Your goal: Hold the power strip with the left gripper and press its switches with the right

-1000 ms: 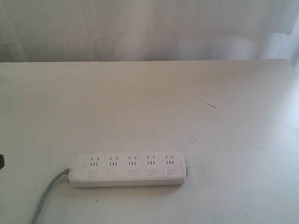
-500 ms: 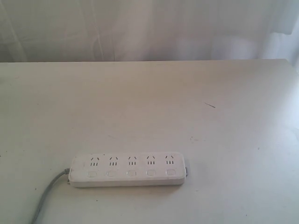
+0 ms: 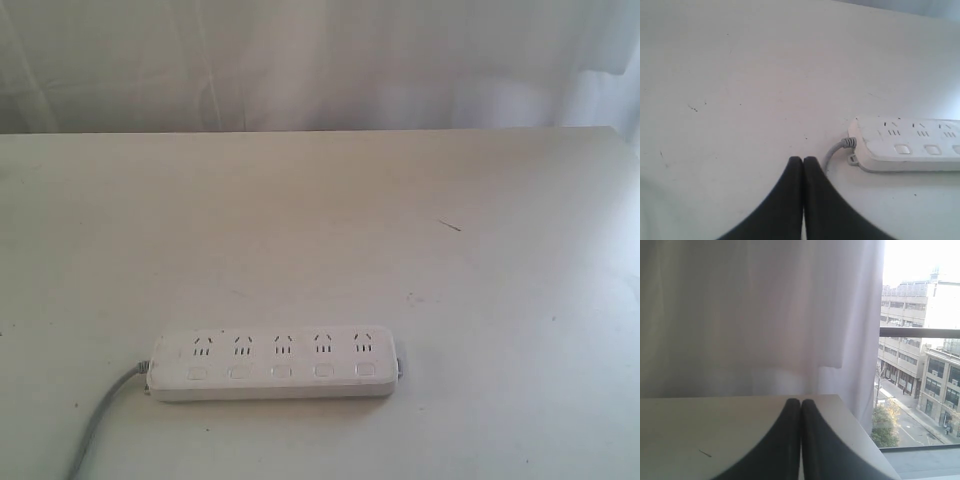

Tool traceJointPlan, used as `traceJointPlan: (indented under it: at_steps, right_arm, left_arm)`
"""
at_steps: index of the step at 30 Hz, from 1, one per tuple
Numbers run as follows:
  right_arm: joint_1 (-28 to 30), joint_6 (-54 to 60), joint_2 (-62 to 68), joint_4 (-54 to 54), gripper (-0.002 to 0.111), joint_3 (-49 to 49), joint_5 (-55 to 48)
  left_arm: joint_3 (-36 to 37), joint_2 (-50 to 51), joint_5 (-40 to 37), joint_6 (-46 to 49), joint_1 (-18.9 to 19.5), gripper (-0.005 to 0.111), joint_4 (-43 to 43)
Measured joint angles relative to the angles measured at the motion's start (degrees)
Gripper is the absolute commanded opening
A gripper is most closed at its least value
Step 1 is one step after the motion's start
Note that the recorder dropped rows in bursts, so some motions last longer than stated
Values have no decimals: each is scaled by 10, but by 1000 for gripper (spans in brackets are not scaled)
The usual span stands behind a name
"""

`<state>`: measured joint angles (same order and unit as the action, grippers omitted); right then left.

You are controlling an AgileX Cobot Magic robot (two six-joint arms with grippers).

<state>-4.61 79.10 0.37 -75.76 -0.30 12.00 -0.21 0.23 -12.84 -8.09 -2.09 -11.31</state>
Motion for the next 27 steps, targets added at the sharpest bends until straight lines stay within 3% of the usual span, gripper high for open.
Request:
traceJointPlan:
  at_steps: [14, 27]
  right_arm:
    - [0, 0, 0, 0, 0, 0, 0]
    - [0, 0, 0, 0, 0, 0, 1]
  left_arm:
    - [0, 0, -18, 64, 0, 0, 13]
    - [0, 0, -44, 68, 0, 0, 16]
